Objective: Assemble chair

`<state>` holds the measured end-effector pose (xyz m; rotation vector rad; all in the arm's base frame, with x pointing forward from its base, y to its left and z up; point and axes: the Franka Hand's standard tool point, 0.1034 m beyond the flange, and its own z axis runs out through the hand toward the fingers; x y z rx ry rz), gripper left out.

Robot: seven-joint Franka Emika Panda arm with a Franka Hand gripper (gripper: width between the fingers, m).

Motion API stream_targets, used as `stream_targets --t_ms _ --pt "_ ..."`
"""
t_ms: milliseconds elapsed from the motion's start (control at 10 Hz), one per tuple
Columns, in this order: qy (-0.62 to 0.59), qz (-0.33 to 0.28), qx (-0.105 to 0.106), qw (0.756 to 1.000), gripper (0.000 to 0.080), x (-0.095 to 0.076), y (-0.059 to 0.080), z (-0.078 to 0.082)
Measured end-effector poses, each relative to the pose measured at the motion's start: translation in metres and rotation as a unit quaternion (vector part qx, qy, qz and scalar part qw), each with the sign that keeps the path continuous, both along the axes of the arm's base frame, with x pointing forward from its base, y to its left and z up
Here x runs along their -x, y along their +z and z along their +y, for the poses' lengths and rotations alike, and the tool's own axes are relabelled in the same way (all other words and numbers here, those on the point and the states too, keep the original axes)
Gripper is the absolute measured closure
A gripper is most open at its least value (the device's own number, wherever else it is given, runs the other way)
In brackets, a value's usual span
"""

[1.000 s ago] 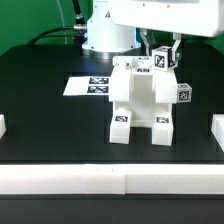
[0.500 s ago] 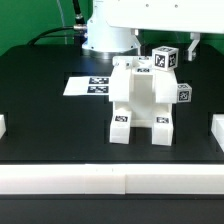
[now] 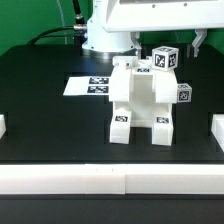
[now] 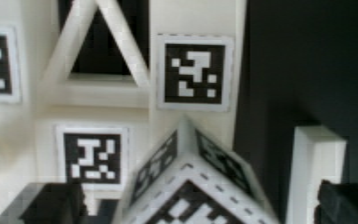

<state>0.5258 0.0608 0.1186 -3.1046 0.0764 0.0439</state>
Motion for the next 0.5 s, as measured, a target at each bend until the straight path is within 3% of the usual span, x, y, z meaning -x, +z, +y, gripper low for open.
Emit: stream_targets --t_ms 500 --pt "0.201 -0.007 0.003 0.98 0.0151 0.0003 -0.0006 0.0002"
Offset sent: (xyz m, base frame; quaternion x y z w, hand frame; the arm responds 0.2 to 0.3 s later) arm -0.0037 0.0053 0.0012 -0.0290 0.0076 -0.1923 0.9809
